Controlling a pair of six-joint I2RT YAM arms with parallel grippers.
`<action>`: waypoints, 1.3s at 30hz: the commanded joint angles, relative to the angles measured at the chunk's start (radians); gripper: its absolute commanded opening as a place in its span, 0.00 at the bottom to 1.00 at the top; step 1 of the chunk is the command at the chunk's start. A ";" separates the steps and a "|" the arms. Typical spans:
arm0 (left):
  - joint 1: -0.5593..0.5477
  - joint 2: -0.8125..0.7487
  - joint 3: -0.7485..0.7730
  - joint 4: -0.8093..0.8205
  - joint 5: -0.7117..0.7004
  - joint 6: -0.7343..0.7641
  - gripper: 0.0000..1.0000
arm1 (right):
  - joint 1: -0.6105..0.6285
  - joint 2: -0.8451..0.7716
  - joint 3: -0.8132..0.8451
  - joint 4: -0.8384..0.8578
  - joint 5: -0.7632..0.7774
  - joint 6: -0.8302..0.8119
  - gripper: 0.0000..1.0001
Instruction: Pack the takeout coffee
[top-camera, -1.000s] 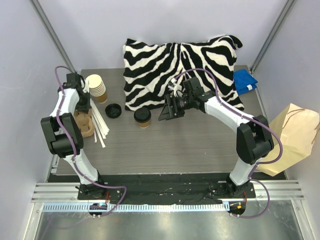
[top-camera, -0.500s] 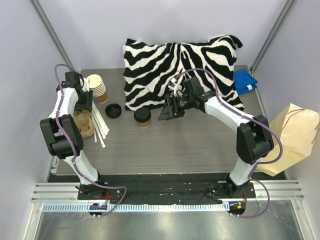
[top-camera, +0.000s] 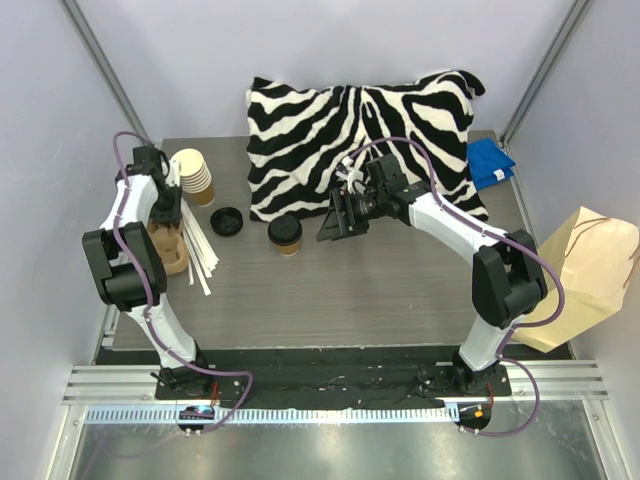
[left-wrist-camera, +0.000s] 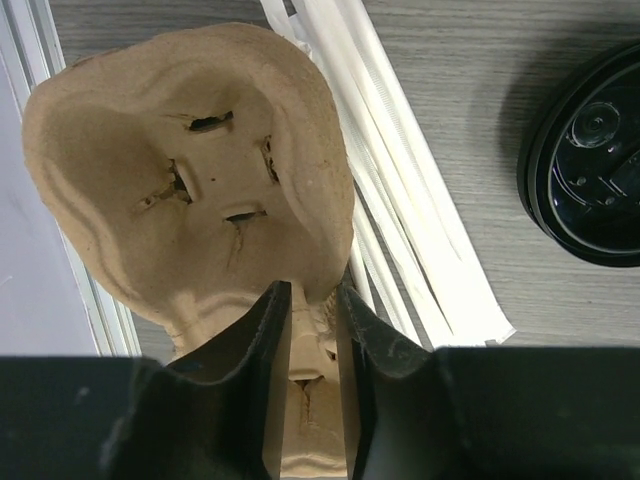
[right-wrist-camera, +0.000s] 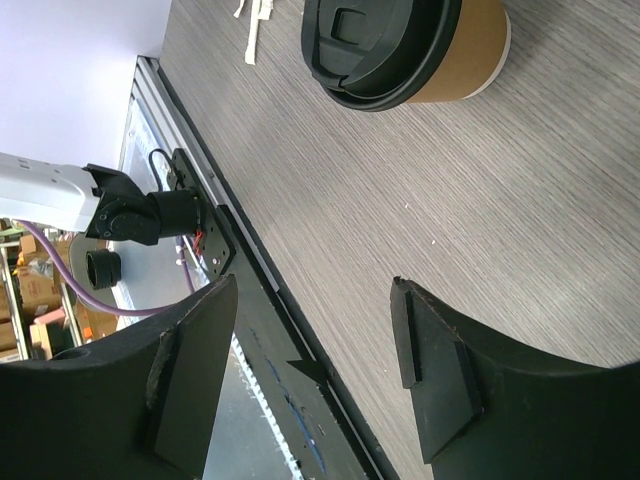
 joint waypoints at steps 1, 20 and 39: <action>0.014 -0.007 0.021 0.010 -0.001 0.005 0.25 | -0.004 0.010 0.004 0.036 -0.019 0.004 0.70; 0.022 -0.099 0.037 -0.055 0.076 0.065 0.00 | -0.004 0.006 0.001 0.038 -0.019 0.007 0.70; 0.033 -0.196 0.017 -0.086 0.036 0.166 0.00 | -0.004 -0.004 -0.002 0.045 -0.033 0.016 0.70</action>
